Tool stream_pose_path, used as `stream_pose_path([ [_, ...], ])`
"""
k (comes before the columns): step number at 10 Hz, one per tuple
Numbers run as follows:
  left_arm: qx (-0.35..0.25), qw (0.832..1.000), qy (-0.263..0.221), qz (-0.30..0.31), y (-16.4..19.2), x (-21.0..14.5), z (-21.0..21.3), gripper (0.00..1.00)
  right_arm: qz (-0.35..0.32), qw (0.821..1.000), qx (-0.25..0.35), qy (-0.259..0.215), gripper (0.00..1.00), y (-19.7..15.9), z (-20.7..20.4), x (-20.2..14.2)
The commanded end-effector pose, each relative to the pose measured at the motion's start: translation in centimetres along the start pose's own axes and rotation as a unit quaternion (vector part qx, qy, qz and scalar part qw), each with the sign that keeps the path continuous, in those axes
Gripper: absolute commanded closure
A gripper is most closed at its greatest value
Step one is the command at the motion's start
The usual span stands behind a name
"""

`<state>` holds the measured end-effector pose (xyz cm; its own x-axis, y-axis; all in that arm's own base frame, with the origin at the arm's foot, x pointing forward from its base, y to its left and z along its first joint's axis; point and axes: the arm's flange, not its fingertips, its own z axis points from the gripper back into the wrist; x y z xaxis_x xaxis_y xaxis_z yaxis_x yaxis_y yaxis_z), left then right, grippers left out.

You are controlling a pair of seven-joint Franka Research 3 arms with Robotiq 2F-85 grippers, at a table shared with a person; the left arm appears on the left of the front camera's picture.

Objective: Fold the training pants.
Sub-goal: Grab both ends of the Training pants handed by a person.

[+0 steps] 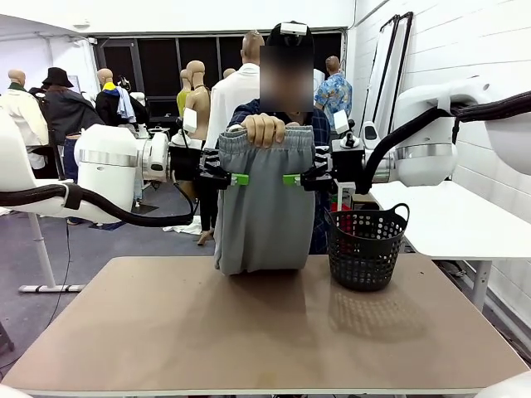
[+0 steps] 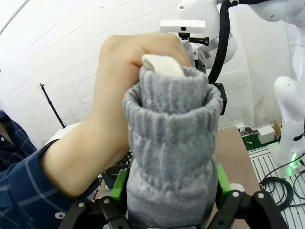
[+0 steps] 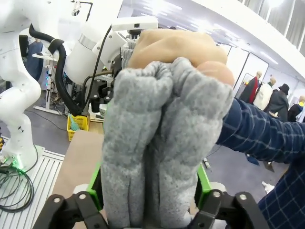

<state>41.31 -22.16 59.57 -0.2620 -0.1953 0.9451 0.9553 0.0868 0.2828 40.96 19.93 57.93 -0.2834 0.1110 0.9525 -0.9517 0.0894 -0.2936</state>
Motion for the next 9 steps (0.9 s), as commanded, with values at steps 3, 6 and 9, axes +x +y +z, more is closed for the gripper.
stream_pose_path([
  [3,0.000,0.999,-0.032,0.018,0.6,-0.3,0.5,0.95,-0.030,0.999,0.011,-0.020,0.99,-0.4,0.3,0.7],
  [6,-0.024,0.998,-0.049,0.040,0.6,-0.4,0.6,1.00,-0.051,0.998,0.024,-0.012,1.00,-0.5,0.0,0.3],
  [9,-0.041,0.996,-0.039,0.068,1.1,-1.2,0.4,1.00,-0.086,0.995,0.040,-0.024,1.00,-1.0,0.0,-0.5],
])
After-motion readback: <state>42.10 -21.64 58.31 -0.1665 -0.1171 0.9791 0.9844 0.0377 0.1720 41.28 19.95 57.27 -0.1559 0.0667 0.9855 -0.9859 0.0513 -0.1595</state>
